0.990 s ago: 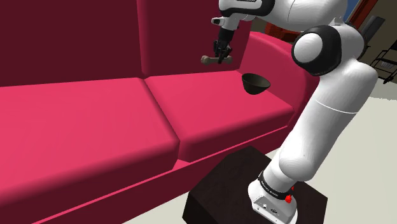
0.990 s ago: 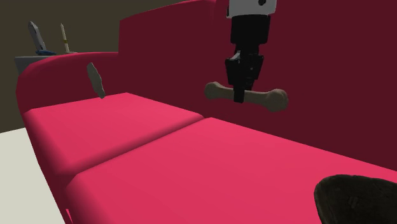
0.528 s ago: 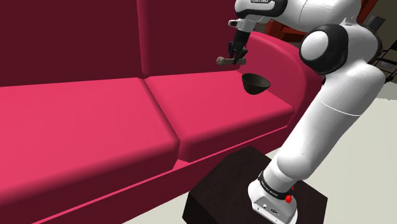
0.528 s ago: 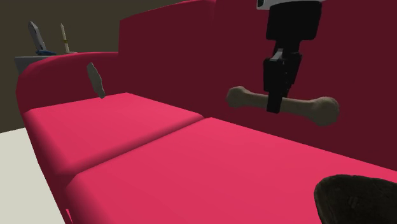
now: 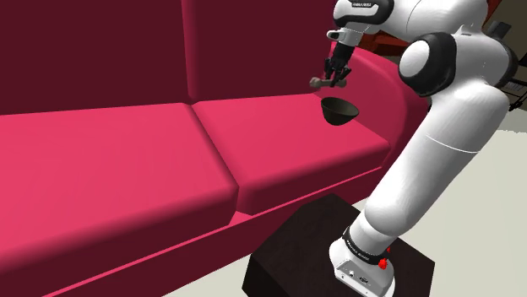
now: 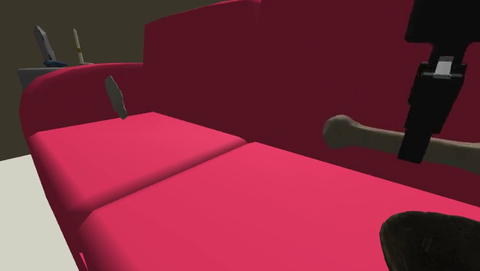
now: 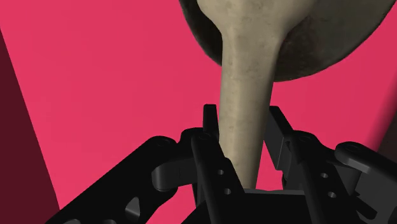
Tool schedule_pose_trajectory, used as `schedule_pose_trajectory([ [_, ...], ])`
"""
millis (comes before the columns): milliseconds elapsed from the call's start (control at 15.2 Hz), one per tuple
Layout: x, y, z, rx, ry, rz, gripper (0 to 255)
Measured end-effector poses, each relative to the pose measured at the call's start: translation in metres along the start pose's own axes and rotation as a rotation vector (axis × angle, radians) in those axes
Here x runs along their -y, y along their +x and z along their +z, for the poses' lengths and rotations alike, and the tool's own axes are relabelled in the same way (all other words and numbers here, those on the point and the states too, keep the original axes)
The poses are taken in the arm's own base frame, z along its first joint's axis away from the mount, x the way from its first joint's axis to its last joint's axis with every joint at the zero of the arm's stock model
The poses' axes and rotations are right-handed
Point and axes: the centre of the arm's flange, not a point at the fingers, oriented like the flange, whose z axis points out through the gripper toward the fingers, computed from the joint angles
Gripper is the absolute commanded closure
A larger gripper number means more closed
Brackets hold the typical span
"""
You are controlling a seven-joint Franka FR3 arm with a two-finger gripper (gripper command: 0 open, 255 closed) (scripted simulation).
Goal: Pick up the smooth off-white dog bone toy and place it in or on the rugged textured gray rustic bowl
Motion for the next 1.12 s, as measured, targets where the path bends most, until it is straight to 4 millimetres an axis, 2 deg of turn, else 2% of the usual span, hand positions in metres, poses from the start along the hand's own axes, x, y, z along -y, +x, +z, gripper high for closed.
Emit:
schedule_pose_trajectory([
  [462, 0.036, -0.083, -0.002, 0.0, -0.001, 0.0, 255],
  [660, 0.037, -0.09, 0.011, 0.0, 0.0, -0.001, 255],
  [1122, 0.039, -0.093, 0.046, 0.0, 0.0, -0.002, 255],
])
